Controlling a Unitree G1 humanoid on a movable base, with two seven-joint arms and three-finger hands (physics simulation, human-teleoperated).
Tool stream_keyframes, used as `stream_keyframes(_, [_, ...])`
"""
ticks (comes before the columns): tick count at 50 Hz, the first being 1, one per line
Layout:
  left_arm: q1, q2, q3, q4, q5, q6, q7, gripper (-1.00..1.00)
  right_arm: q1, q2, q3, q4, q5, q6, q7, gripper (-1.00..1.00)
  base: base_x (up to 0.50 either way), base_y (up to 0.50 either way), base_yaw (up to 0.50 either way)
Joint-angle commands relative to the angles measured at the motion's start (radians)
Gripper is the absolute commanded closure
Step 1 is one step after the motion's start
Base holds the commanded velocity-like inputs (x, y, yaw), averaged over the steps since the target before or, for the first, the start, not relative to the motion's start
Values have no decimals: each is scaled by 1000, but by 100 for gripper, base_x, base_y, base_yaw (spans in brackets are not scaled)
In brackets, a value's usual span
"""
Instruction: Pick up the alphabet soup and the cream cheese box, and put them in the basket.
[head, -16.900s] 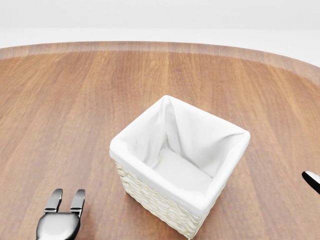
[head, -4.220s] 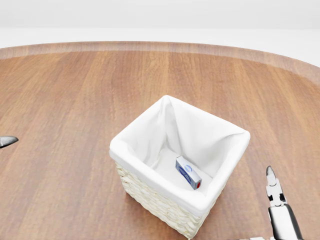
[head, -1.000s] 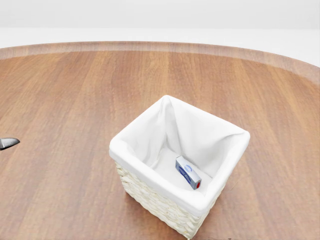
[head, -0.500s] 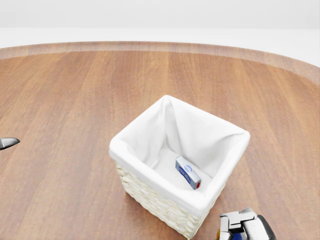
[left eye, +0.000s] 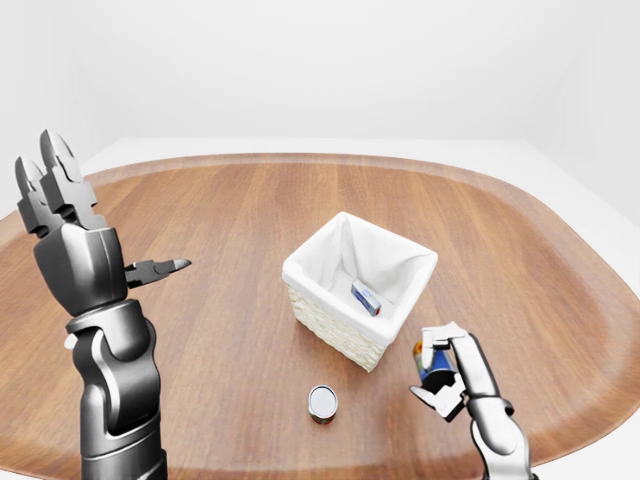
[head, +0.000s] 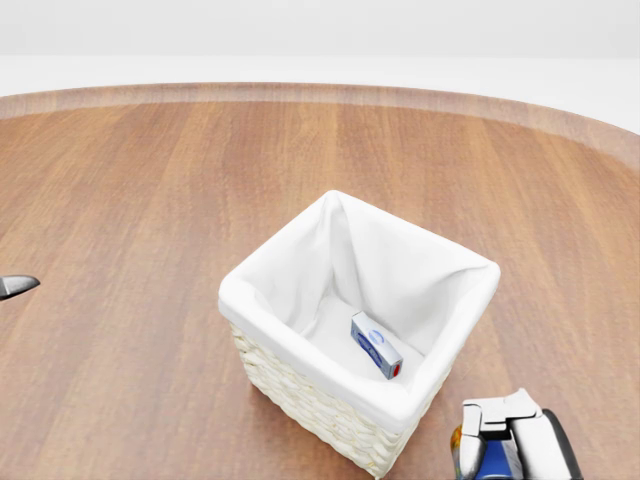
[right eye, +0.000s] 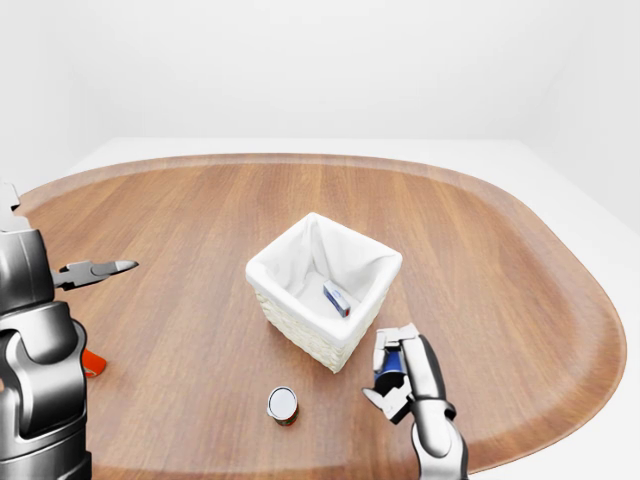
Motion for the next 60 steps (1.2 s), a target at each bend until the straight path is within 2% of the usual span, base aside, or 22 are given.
stream_keyframes(1, [-1, 1, -1, 8, -1, 0, 4, -100, -20, 12, -41, -71, 42, 0, 2, 100, 0, 0, 0])
stream_keyframes(14, [2, -1, 1, -9, 0, 0, -5, -100, -25, 26, -90, -140, 81, 0, 11, 100, 0, 0, 0])
stream_keyframes(21, [1, -2, 1, -14, 2, 0, -9, -100, -30, 41, -128, -257, 141, 0, 60, 100, 0, 0, 0])
stream_keyframes(33, [1, -2, 0, -10, 1, 0, -1, -100, -71, 44, -161, -335, 172, 0, 53, 100, 0, 0, 0])
stream_keyframes(41, [-1, -2, -1, -10, 3, 0, -4, -100, -114, 35, -157, -398, 171, 0, 53, 100, 0, 0, 0])
stream_keyframes(50, [-1, -2, -2, -5, 4, 0, -3, -100, -186, 13, -110, -496, 152, 0, 52, 100, 0, 0, 0])
stream_keyframes(52, [-1, -2, -2, -7, 3, 0, -4, -100, -204, 8, -99, -503, 145, 12, 46, 100, 0, 0, 0])
stream_keyframes(56, [-1, -2, -1, -11, 2, 0, -8, -100, -251, -8, -70, -519, 120, 70, 39, 100, 0, 0, 0])
stream_keyframes(57, [-1, -1, 0, -12, 2, 0, -8, -100, -274, -14, -61, -521, 109, 95, 38, 100, 0, 0, 0])
stream_keyframes(60, [-1, -1, 1, -12, -1, 0, -7, -100, -313, -25, -51, -512, 103, 130, 31, 100, 0, 0, 0])
